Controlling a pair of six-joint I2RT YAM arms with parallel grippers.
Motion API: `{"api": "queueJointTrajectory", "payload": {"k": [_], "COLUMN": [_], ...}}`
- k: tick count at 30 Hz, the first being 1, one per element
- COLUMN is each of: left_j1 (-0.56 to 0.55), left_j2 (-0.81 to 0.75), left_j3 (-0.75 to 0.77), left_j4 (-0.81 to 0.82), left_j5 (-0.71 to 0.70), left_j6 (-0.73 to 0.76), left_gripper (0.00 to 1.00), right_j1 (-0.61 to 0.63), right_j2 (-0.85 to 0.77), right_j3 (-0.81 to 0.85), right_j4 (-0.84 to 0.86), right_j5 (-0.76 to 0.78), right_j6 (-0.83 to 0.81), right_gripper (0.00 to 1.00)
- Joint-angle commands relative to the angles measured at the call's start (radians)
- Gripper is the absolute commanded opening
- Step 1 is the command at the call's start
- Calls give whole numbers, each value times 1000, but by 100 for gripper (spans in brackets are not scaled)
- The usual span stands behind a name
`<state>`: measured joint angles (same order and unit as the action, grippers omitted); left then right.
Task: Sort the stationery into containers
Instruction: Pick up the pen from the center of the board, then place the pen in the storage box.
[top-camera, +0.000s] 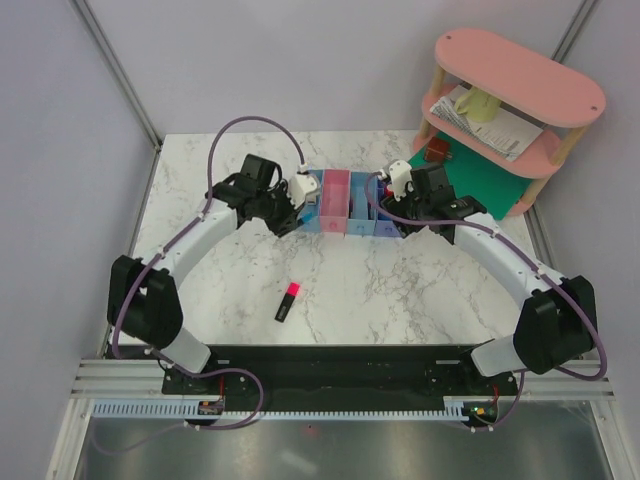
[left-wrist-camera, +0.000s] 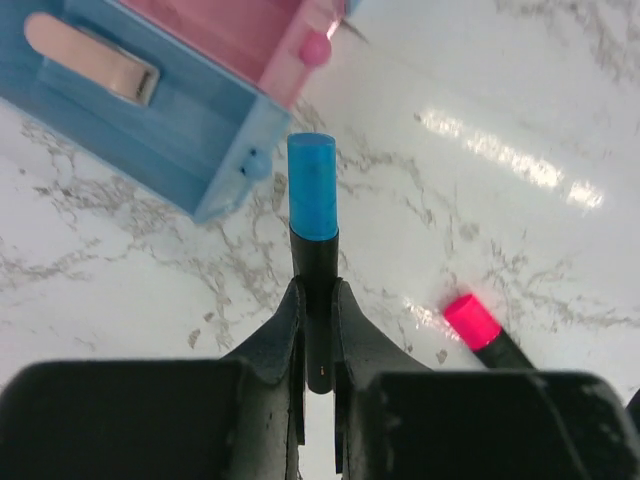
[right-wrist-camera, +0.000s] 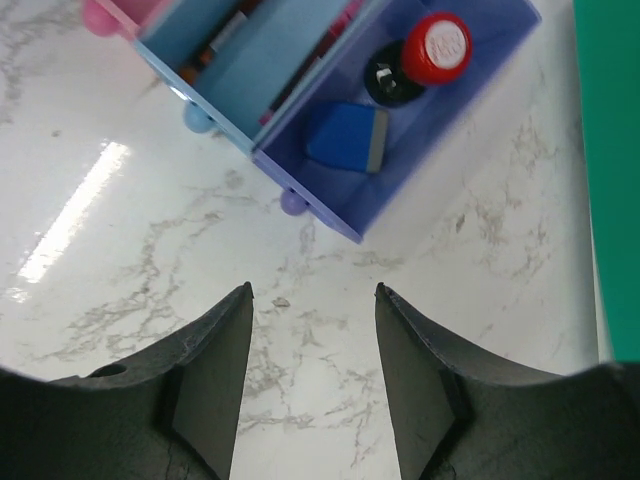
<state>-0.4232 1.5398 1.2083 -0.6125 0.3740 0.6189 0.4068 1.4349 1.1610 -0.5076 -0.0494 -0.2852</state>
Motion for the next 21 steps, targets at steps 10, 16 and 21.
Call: {"api": "queueJointTrajectory", "payload": {"k": [10, 16, 21], "left_j1": [-17, -22, -35], "left_j2": [413, 575, 617], "left_j3": [572, 746, 749], "left_j4": [51, 56, 63], "left_j5": [42, 26, 10], "left_j6": [-585, -686, -723], "left_gripper": [2, 2, 2], "right_j1": [-167, -184, -187], "right_j2": [-73, -87, -91], "right_j3": [-135, -152, -153], "right_j4": [129, 133, 135], "right_j5": [89, 85, 80], "right_j6": [46, 55, 50], "right_gripper": [60, 60, 60]}}
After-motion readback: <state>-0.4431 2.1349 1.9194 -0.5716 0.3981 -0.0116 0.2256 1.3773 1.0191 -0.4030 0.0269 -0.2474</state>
